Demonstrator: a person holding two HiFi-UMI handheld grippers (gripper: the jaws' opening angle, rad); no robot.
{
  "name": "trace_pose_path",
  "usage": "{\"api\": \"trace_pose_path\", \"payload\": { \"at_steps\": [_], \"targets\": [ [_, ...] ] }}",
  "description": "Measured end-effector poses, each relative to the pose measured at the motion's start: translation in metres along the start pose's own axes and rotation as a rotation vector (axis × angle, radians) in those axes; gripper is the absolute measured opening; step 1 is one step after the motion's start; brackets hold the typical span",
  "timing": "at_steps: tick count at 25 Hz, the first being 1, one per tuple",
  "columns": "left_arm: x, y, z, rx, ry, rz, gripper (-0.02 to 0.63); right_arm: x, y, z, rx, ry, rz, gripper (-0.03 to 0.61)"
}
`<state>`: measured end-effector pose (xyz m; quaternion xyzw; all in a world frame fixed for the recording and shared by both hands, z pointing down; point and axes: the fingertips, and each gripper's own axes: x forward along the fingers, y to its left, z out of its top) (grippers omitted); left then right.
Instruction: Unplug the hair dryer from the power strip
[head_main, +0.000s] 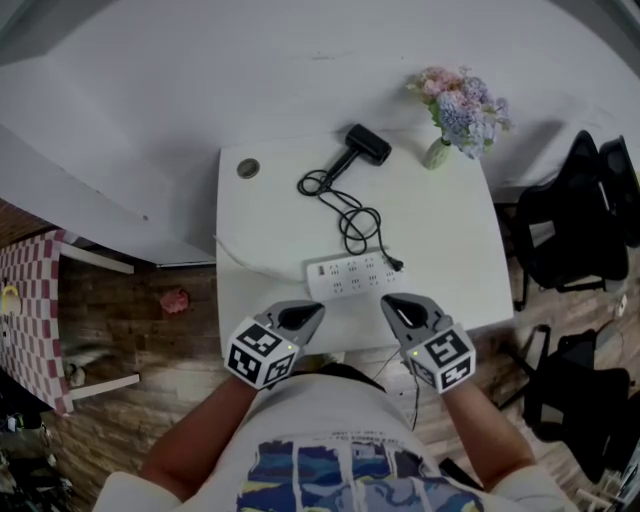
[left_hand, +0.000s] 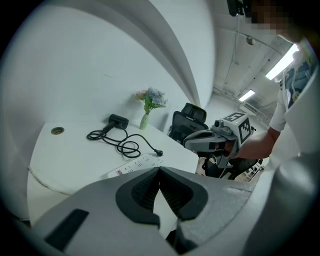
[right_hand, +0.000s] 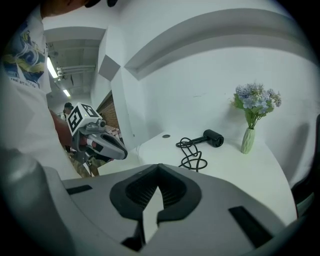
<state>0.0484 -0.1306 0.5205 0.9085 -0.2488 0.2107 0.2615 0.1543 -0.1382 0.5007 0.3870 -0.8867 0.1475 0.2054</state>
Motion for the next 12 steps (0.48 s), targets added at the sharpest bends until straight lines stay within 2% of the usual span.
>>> {"api": "trace_pose_path", "payload": {
  "at_steps": [12],
  "targets": [
    [0.001,-0.002,-0.004,-0.006,0.008,-0.008,0.003,-0.007,0.005,-0.015,0.041,0.054,-0.008,-0.003]
  ]
}}
